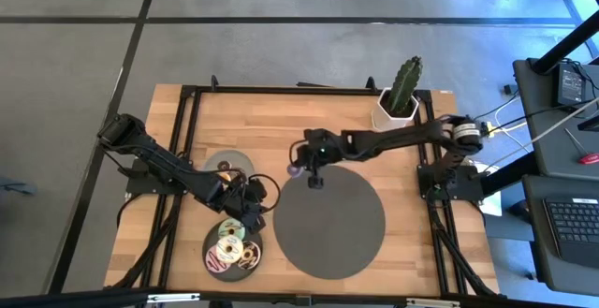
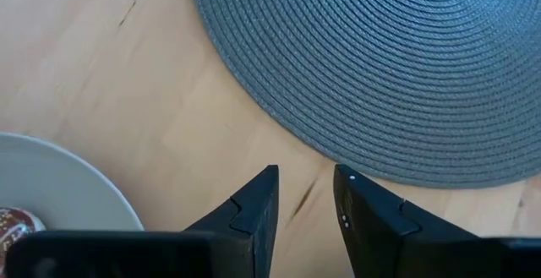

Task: Pick & Place donuts
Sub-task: Put the small blue donut on the gray plate

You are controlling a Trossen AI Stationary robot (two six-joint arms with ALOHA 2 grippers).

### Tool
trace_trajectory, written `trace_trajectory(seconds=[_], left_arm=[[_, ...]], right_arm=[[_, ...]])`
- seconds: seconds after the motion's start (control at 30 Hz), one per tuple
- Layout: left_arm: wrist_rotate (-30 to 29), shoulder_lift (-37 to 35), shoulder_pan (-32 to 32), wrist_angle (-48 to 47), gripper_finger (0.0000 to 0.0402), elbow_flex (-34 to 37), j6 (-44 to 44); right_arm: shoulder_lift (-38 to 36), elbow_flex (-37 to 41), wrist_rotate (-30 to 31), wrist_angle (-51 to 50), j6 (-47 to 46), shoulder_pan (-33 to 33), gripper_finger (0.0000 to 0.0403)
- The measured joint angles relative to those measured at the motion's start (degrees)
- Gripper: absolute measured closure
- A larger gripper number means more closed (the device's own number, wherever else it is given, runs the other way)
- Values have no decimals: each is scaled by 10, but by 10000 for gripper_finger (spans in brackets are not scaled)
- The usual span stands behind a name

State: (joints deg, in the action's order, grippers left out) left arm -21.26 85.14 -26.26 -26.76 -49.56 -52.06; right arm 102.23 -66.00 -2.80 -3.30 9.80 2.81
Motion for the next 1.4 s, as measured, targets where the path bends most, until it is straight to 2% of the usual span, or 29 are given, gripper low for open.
trace_trajectory(seconds=[0.13, 0.3, 0.47, 0.73, 0.83, 1.1, 1.23, 1.33, 1.4], left_arm=[[4, 0, 2, 0, 294, 0, 8], [4, 0, 1, 0, 294, 0, 15], [4, 0, 1, -1, 290, 0, 15], [3, 0, 1, -2, 295, 0, 15], [2, 0, 1, -2, 292, 0, 15], [-11, 0, 1, -1, 284, 0, 38], [-67, 0, 4, 9, 286, 0, 77], [-117, 0, 17, 44, 289, 0, 127], [-122, 0, 30, 67, 290, 0, 170]], right_arm=[[50, -2, -8, 41, -5, 17, 398], [102, -18, -55, 6, -7, 19, 398], [113, -25, -59, -36, -7, 6, 398], [112, -25, -59, -33, -5, 0, 394], [112, -25, -59, -34, -1, 0, 372], [100, -25, -57, -41, 22, -5, 270], [52, -18, -57, -90, 9, -12, 240], [-8, 27, -56, -100, -5, -17, 227], [-58, 74, -44, -88, -23, -20, 223]])
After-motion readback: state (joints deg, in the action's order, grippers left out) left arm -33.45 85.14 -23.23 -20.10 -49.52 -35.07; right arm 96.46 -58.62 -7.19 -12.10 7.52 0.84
